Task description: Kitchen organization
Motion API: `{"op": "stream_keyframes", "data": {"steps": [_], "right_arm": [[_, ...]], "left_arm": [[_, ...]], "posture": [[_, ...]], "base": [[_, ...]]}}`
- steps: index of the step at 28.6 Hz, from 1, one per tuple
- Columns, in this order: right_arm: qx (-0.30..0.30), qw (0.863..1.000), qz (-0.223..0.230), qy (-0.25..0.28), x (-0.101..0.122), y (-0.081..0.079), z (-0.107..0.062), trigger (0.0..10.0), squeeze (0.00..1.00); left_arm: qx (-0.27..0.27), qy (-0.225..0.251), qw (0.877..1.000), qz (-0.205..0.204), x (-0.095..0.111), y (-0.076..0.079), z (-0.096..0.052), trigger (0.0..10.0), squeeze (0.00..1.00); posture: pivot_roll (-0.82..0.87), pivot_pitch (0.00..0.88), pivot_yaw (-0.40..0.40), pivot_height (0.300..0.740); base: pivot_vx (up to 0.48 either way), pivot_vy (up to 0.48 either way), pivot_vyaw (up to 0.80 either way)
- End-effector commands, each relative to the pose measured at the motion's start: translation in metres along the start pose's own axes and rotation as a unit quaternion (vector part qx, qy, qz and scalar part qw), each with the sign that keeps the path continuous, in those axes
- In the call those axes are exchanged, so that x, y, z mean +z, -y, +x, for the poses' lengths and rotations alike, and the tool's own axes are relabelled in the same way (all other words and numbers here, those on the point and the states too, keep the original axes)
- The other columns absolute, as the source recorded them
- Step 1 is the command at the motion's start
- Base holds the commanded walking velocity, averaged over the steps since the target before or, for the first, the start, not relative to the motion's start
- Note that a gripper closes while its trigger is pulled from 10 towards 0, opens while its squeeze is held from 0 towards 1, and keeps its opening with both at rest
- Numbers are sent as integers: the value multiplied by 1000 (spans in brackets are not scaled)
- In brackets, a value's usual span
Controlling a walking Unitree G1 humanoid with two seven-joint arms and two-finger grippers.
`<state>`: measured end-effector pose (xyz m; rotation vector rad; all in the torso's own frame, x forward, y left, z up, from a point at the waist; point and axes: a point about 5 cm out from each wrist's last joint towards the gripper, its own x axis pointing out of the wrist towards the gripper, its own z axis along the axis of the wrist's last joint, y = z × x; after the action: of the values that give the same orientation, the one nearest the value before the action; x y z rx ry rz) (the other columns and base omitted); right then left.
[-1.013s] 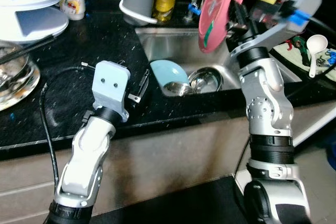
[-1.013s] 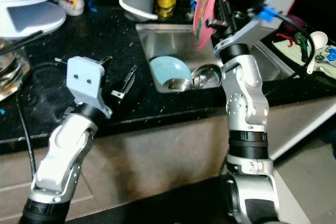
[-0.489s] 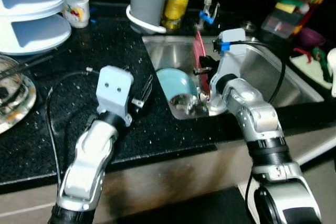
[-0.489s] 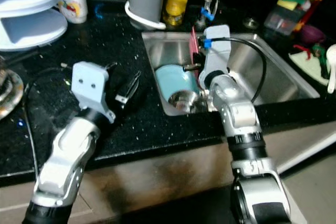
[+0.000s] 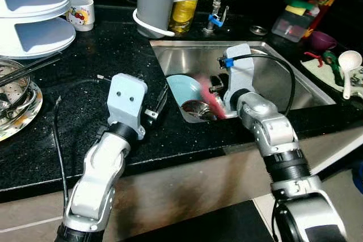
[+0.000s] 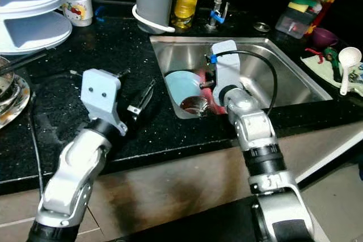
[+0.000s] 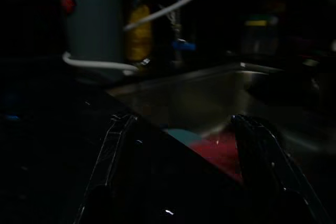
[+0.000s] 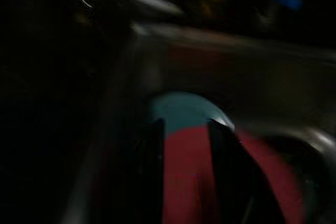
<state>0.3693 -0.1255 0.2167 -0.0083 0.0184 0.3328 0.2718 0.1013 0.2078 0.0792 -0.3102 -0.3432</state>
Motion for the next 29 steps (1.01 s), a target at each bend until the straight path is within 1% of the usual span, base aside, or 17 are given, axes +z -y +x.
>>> {"op": "stream_keyframes", "data": {"steps": [1,2,3,4,5,7,10,11,12,13,14,17,18,19,21,26,29], "right_arm": [[4,998,46,47,8,6,-5,10000,584],[4,998,46,47,8,6,-5,10000,584],[8,995,71,67,10,7,-8,10000,0],[8,995,71,67,10,7,-8,10000,0],[24,987,116,110,16,8,-14,10000,0],[35,980,139,137,18,8,-19,10000,0],[56,971,159,168,21,5,-26,10000,0],[56,971,159,168,21,5,-26,10000,0],[69,967,165,181,22,3,-29,10000,0],[84,960,179,200,24,0,-35,10000,0],[100,949,200,223,26,-2,-43,10000,0],[105,945,208,231,27,-2,-46,10000,0],[111,939,221,240,27,-2,-50,10000,0],[111,939,221,240,27,-2,-50,10000,0],[117,934,232,245,25,-2,-55,10000,0],[122,932,236,246,22,-3,-60,10000,0],[133,926,243,255,24,-6,-65,10000,0]], "left_arm": [[-18,-10,1000,-9,-3,8,-1,10000,0],[-18,-10,1000,-9,-3,8,-1,10000,0],[-20,-11,1000,-6,-4,10,-1,10000,0],[-20,-11,1000,-6,-4,10,-1,10000,0],[-20,-19,1000,-4,-6,11,-2,10000,0],[-17,-24,999,-13,-7,11,-3,10000,0],[-16,-26,999,-19,-8,11,-3,10000,0],[-16,-26,999,-19,-8,11,-3,10000,0],[-17,-26,999,-17,-8,10,-3,10000,0],[-16,-27,999,-15,-8,10,-2,10000,0],[-17,-29,999,-13,-8,9,-1,10000,0],[-16,-29,999,-12,-8,9,0,10000,0],[-16,-29,999,-10,-7,8,1,10000,0],[-16,-29,999,-10,-7,8,1,10000,0],[-16,-32,999,-9,-8,8,1,10000,0],[-12,-36,999,-7,-10,6,0,10000,0],[-11,-33,999,-6,-9,4,3,10000,0]], "posture": [[154,43,-188,740],[154,43,-188,740],[154,48,-187,740],[154,48,-187,740],[154,49,-192,740],[148,49,-190,740],[134,47,-186,740],[134,47,-186,740],[130,49,-181,740],[129,49,-175,740],[126,46,-171,740],[123,48,-167,740],[120,48,-164,740],[120,48,-164,740],[115,50,-163,740],[105,39,-159,740],[102,38,-154,740]], "base": [[0,0,0],[0,0,0],[0,0,0],[0,0,0],[0,0,0],[0,0,0],[0,0,0],[0,0,0],[0,0,0],[0,0,0],[0,0,0],[0,0,0],[0,0,0],[0,0,0],[0,0,0],[0,0,0],[0,0,0]]}}
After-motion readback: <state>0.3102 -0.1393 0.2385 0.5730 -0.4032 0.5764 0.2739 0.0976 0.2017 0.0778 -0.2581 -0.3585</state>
